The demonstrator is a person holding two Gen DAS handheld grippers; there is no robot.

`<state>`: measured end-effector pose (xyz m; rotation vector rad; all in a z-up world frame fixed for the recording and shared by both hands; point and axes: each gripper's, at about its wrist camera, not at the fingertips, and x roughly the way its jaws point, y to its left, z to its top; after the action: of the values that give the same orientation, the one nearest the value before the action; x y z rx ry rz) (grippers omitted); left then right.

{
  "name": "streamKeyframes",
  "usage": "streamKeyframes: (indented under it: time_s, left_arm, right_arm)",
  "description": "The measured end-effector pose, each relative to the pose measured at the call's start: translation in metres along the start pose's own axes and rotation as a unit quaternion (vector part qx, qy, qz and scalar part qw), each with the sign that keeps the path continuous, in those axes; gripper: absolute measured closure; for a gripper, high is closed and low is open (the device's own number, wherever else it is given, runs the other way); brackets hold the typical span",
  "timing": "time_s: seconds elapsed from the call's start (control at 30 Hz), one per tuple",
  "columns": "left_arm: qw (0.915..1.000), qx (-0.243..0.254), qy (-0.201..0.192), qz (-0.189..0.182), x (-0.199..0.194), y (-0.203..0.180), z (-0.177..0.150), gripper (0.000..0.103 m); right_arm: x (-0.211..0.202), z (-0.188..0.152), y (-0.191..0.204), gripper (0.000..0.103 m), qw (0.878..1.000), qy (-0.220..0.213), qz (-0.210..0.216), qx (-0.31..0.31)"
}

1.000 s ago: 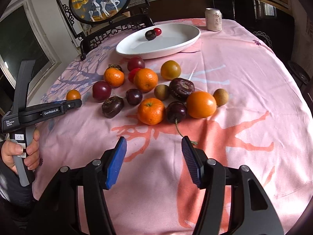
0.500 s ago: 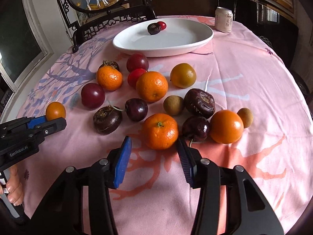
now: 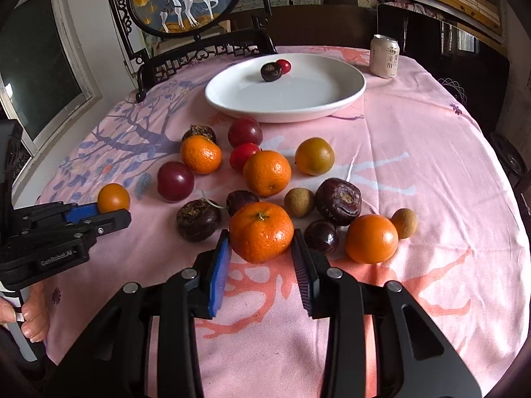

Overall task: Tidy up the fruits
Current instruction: 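Grasp the tangerine with the left tool while the right tool grasps another tangerine, then carry both tangerines to the plate and open both tools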

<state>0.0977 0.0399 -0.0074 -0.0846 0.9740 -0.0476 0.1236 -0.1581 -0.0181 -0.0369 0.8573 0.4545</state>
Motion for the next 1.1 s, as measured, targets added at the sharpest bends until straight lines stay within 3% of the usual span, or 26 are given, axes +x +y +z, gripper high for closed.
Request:
streamKeyframes:
  time_s: [0.2,0.43,0.57,0.63,0.77,0.97,1.0,1.03,1.1]
  left_arm:
    - [0.9993,0.021,-0.023,-0.019,-0.015,-0.012,0.032,0.069]
    - [0.9987,0.025,-0.035,-0.026,0.003,-0.028,0.108,0.069]
    - [0.9992,0.011,-0.036,-0.016,0.033,-0.032,0.146,0.069]
    - [0.9998,-0.003,-0.018,-0.013,0.054,-0.03,0.158,0.069]
    - [0.9997,-0.02,0.007,-0.009,0.086,-0.027,0.166,0.069]
    - [0.9998,-0.02,0.006,-0.004,0.1,-0.029,0.175,0.068]
    - [0.9996,-0.027,0.006,-0.006,0.102,-0.028,0.177,0.066]
    - [0.9993,-0.036,-0.001,-0.007,0.101,-0.026,0.179,0.055]
    - [0.9989,-0.042,-0.019,-0.002,0.096,-0.024,0.179,0.044]
  right_arm:
    - [-0.022,0.027,0.007,0.066,0.998,-0.057,0.005,-0.024]
    - [-0.003,0.079,0.004,0.066,0.993,-0.109,-0.029,-0.034]
    - [0.032,0.102,-0.005,0.066,0.995,-0.094,-0.039,-0.018]
    - [0.051,0.11,-0.009,0.066,0.996,-0.074,-0.052,-0.007]
    - [0.08,0.117,-0.013,0.066,0.998,-0.04,-0.056,0.007]
    - [0.101,0.119,-0.015,0.065,0.998,-0.017,-0.067,0.009]
    - [0.101,0.118,-0.016,0.061,0.997,-0.018,-0.07,0.009]
    - [0.1,0.118,-0.016,0.057,0.997,-0.018,-0.072,0.009]
    - [0.093,0.117,-0.017,0.052,0.997,-0.028,-0.074,0.013]
